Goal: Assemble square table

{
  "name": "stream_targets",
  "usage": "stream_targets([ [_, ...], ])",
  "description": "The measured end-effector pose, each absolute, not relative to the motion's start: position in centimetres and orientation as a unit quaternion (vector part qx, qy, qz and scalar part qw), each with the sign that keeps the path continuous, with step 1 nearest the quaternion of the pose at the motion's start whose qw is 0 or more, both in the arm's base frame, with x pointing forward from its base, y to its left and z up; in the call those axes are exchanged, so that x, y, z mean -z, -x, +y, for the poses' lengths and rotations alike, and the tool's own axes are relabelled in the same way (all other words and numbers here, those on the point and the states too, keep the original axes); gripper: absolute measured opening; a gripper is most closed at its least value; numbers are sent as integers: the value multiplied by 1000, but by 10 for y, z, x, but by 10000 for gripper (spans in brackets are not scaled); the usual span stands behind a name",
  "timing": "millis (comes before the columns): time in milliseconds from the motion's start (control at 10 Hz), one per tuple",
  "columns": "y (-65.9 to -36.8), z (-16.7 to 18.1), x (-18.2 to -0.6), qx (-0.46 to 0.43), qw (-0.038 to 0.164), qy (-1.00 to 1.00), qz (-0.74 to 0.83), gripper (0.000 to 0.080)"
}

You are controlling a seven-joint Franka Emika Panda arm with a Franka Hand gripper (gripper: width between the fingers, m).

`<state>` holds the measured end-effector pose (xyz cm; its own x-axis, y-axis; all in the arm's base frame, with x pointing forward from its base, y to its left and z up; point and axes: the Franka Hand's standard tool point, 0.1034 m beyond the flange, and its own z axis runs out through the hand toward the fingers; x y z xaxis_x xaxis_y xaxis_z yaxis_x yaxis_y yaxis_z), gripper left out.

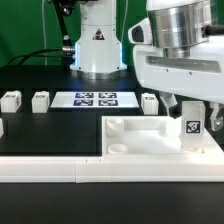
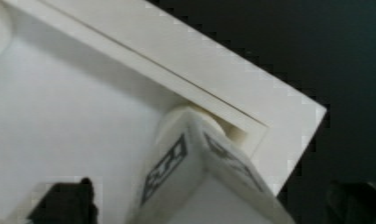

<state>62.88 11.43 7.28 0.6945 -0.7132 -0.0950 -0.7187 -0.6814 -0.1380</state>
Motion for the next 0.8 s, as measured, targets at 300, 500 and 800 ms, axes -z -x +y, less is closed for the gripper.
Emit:
stream_targets([
  [300,-632,119,-74,4,87,957,278,649],
  [500,-632,119,-73,2,87,951,297,557],
  [800,-629,116,-71,-11,84,919,386,297],
])
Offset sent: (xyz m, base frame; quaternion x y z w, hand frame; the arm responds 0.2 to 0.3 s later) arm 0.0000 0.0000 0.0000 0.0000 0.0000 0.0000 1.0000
